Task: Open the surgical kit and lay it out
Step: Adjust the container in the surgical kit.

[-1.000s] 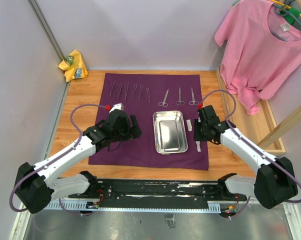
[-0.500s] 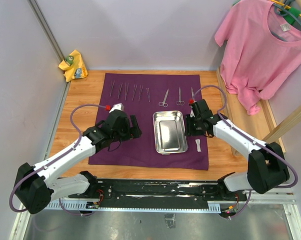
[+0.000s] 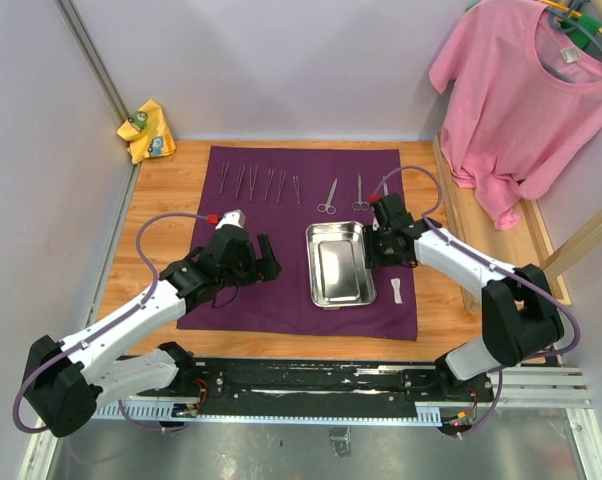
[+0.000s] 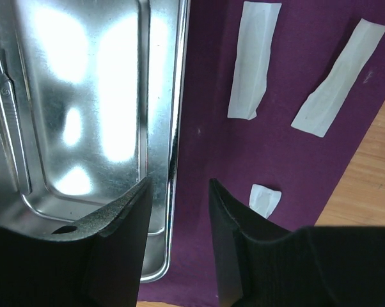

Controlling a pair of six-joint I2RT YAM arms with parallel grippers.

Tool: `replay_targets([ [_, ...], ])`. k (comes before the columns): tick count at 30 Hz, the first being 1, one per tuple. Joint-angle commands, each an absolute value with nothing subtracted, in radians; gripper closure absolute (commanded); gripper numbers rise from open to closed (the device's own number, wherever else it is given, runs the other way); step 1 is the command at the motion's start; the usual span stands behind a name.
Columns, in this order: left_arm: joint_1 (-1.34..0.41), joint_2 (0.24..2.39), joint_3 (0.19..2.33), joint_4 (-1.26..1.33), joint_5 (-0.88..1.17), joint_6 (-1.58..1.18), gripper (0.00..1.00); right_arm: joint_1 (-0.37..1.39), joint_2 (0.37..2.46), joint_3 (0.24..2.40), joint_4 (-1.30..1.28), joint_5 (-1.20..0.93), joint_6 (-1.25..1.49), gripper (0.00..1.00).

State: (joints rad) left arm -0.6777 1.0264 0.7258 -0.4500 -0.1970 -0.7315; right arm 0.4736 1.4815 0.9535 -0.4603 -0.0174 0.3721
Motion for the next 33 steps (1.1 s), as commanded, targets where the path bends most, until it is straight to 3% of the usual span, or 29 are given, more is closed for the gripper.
replay_targets([
  [1, -0.686, 0.989, 0.71, -0.423, -0.192, -0.704, 0.01, 0.499, 1.505, 1.007, -0.501, 0.035, 0.353, 0.58],
  [20, -0.686, 0.9, 0.593, -0.367, 0.006, -0.661, 0.01, 0.552, 1.66, 1.089, -0.582, 0.095, 0.346, 0.59],
  [28, -0.686, 0.891, 0.564, -0.375, 0.036, -0.681, 0.01, 0.546, 1.692, 1.088, -0.565, 0.066, 0.347, 0.73],
  [33, -0.686, 0.905, 0.588, -0.389, 0.022, -0.722, 0.01, 0.546, 1.704, 1.066, -0.514, 0.0, 0.394, 0.91],
])
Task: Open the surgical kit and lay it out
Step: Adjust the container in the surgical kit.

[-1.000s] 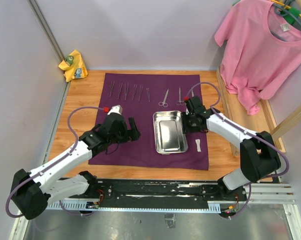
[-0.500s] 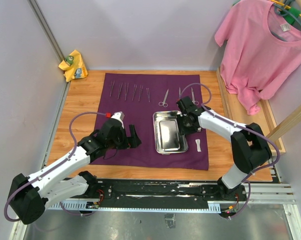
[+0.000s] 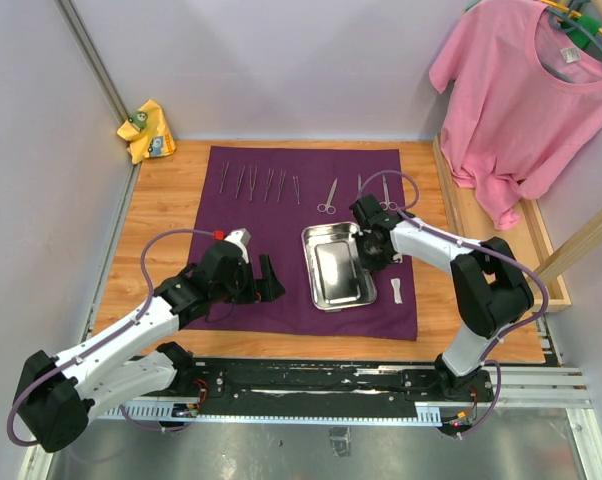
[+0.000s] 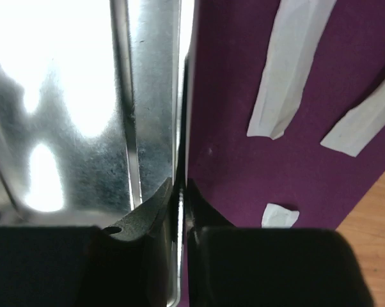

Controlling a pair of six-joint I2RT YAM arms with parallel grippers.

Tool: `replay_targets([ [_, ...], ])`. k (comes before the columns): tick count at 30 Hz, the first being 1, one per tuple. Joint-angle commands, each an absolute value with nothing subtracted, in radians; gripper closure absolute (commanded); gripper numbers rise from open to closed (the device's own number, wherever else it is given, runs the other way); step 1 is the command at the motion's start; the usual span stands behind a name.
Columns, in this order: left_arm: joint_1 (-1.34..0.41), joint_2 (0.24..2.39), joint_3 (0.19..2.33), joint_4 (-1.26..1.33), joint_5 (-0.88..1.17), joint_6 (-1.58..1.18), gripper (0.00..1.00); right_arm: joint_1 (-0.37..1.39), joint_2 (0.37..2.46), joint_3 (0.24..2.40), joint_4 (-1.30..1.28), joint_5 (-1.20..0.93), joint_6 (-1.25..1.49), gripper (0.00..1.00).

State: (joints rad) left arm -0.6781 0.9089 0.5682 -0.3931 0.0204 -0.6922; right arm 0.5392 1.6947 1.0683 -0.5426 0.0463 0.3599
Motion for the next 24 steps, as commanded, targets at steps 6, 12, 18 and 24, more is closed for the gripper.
replay_targets([
  [6, -0.686, 0.936, 0.626, -0.438, -0.015, -0.753, 0.01, 0.545, 1.633, 1.02, -0.456, -0.063, 0.436, 0.99],
  [12, -0.686, 0.957, 0.676, -0.51, -0.065, -0.78, 0.01, 0.52, 1.566, 0.957, -0.377, -0.155, 0.512, 0.99],
  [18, -0.686, 1.001, 0.749, -0.572, -0.106, -0.782, 0.01, 0.475, 1.542, 0.851, -0.228, -0.31, 0.588, 0.99],
  [24, -0.687, 1.024, 0.774, -0.576, -0.121, -0.796, 0.01, 0.428, 1.558, 0.777, -0.094, -0.452, 0.644, 0.99],
])
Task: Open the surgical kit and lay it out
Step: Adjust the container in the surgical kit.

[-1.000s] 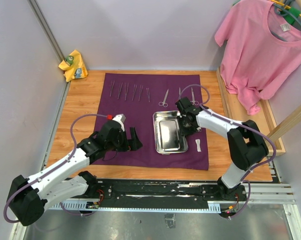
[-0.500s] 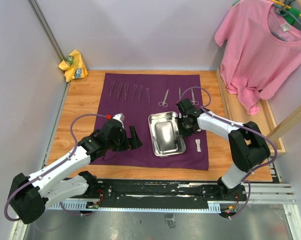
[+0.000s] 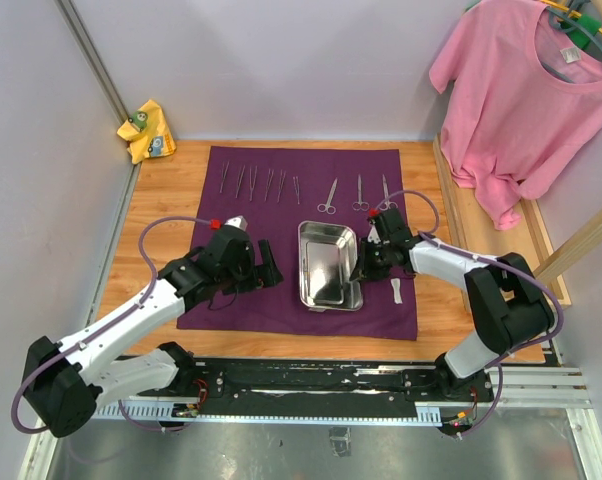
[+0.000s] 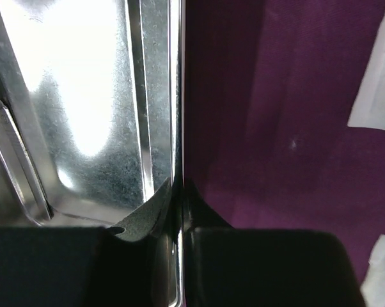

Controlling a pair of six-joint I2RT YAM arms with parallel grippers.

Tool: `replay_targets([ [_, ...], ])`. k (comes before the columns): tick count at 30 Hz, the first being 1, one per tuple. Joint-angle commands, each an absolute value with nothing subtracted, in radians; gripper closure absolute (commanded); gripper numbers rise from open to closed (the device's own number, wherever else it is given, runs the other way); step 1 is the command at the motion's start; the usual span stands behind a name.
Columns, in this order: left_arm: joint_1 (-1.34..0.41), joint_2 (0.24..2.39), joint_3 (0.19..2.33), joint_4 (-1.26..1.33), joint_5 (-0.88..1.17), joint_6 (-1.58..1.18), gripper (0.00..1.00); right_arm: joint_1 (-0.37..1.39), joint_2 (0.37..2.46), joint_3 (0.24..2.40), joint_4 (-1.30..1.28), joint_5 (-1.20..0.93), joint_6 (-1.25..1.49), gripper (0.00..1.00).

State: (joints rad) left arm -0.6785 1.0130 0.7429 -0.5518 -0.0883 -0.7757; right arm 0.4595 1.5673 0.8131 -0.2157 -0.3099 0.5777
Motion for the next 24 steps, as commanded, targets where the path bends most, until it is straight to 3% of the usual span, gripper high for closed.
replay_targets([
  [1, -0.688, 1.027, 0.776, -0.575, -0.124, -0.797, 0.01, 0.425, 1.561, 0.772, -0.083, -0.468, 0.649, 0.99],
  [13, -0.692, 1.033, 0.784, -0.582, -0.139, -0.796, 0.01, 0.417, 1.538, 0.771, -0.11, -0.397, 0.633, 0.99],
  [18, -0.692, 1.032, 0.814, -0.605, -0.145, -0.786, 0.01, 0.41, 1.533, 0.718, 0.044, -0.5, 0.704, 0.99],
  [24, -0.692, 1.026, 0.817, -0.623, -0.146, -0.779, 0.01, 0.411, 1.534, 0.714, 0.049, -0.488, 0.716, 0.99],
])
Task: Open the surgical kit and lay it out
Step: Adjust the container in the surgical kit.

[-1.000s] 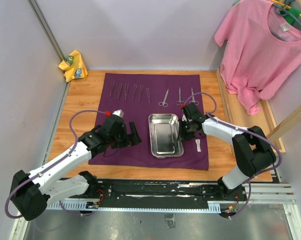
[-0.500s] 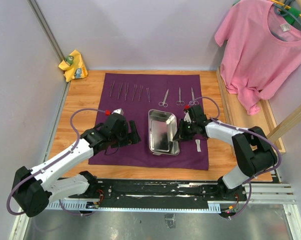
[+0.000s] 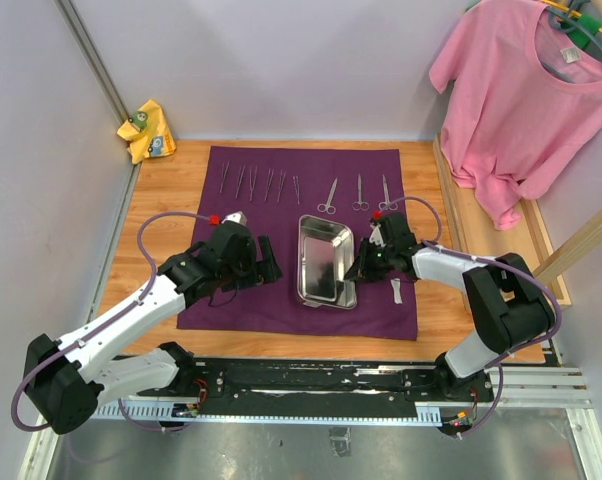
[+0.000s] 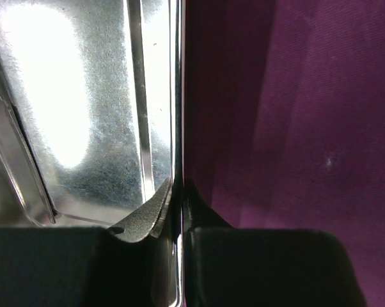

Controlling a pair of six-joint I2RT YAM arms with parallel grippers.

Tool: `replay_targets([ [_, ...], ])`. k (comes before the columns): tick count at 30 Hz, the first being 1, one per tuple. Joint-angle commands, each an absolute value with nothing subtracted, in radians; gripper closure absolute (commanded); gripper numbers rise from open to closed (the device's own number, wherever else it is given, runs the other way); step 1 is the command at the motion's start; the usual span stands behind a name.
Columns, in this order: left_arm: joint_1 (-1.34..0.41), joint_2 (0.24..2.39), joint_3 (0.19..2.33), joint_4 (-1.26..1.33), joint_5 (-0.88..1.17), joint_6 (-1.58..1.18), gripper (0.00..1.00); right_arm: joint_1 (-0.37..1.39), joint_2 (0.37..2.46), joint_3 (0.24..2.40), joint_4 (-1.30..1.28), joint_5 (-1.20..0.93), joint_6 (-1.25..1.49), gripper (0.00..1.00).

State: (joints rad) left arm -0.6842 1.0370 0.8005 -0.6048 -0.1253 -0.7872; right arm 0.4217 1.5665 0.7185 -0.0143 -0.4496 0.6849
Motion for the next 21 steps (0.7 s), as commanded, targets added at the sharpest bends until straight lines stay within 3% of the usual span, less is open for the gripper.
replay_targets([
  [1, -0.692, 1.021, 0.814, -0.622, -0.146, -0.78, 0.01, 0.411, 1.531, 0.717, 0.039, -0.479, 0.712, 0.99],
  [21, -0.692, 1.001, 0.776, -0.591, -0.137, -0.758, 0.01, 0.451, 1.458, 0.786, -0.216, -0.213, 0.607, 0.99],
])
